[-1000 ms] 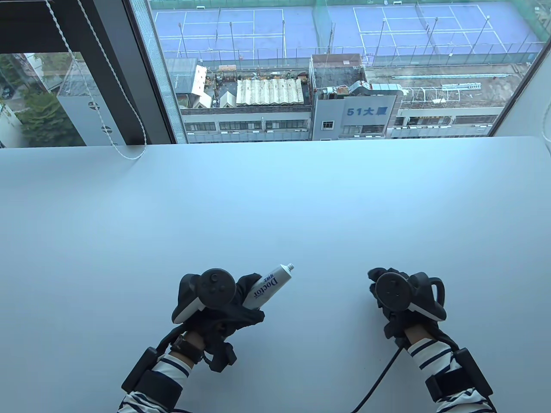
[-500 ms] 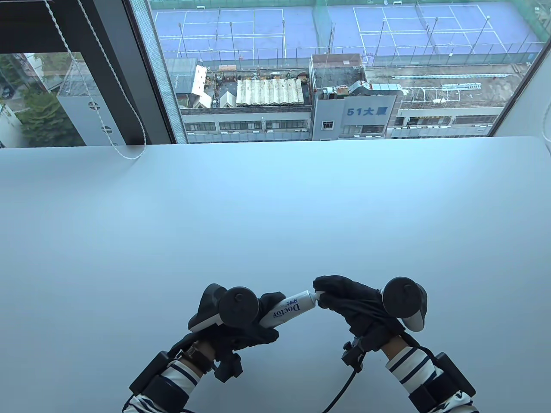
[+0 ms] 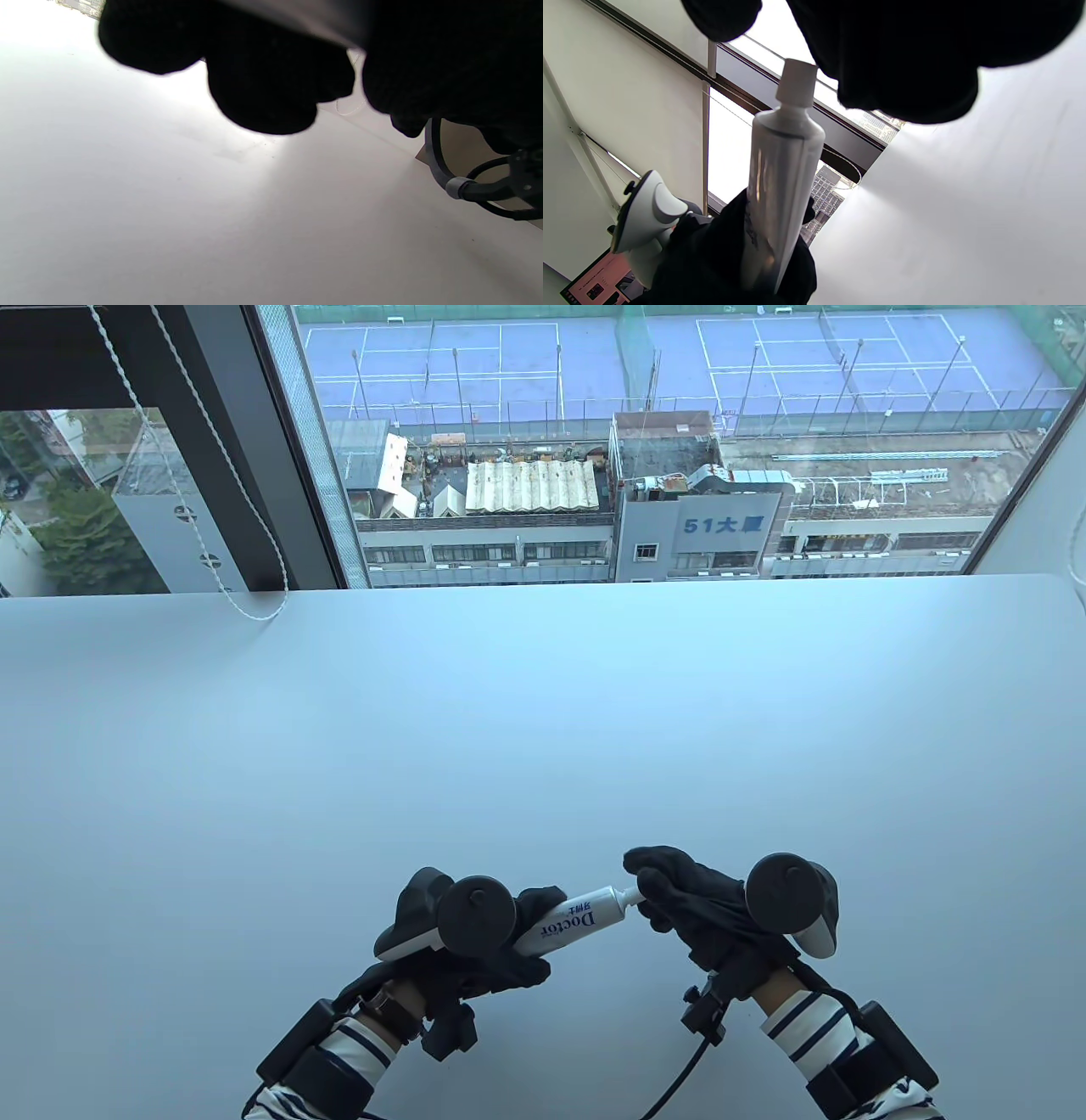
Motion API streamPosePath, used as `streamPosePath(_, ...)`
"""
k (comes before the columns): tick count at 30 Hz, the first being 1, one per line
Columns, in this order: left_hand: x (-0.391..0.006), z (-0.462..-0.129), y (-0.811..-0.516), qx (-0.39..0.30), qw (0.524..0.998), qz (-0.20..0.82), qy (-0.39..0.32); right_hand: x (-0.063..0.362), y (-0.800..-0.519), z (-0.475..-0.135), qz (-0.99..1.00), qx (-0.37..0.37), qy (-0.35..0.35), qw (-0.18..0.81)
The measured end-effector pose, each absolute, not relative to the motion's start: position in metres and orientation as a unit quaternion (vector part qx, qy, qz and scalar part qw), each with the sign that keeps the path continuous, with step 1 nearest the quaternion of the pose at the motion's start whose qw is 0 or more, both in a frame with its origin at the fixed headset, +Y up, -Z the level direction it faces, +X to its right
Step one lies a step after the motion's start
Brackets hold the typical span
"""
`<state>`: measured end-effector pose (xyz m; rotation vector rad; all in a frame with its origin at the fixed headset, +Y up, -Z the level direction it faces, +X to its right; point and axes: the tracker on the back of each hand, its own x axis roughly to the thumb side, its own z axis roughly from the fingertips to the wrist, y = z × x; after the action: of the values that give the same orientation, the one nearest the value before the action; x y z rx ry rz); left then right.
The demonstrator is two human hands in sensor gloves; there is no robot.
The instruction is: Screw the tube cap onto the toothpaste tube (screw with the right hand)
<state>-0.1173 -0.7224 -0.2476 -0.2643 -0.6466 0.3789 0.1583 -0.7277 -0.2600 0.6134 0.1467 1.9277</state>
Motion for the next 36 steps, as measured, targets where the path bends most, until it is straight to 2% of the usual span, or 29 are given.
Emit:
streamPosePath(3,-0.118,-0.248,-0.723,-0.131,0.921,0.192,-0.313,0.155,-0.729,-0.261,0.799,0.29,0.101,0.518)
streamPosePath(10,-0.116,-0.247,-0.723,-0.127,0.92,0.186,-0.321,0.152,-0.729,-0.258,0.832,0.263,0.056,0.486)
streamPosePath(15,-0.117,-0.247,-0.724,-0.126,0.923,0.183,-0.315,0.156,-0.73,-0.26,0.822,0.26,0.091,0.499)
streamPosePath(18,-0.118,-0.247,-0.723,-0.126,0.922,0.187,-0.313,0.153,-0.729,-0.26,0.804,0.294,0.105,0.507)
streamPosePath(21,-0.117,-0.247,-0.723,-0.122,0.922,0.188,-0.317,0.148,-0.727,-0.258,0.802,0.301,0.099,0.507)
streamPosePath(27,-0.116,-0.246,-0.723,-0.118,0.922,0.183,-0.32,0.15,-0.726,-0.256,0.851,0.248,0.057,0.46)
streamPosePath(36,-0.118,-0.247,-0.723,-0.119,0.922,0.191,-0.314,0.152,-0.723,-0.256,0.818,0.294,0.067,0.49)
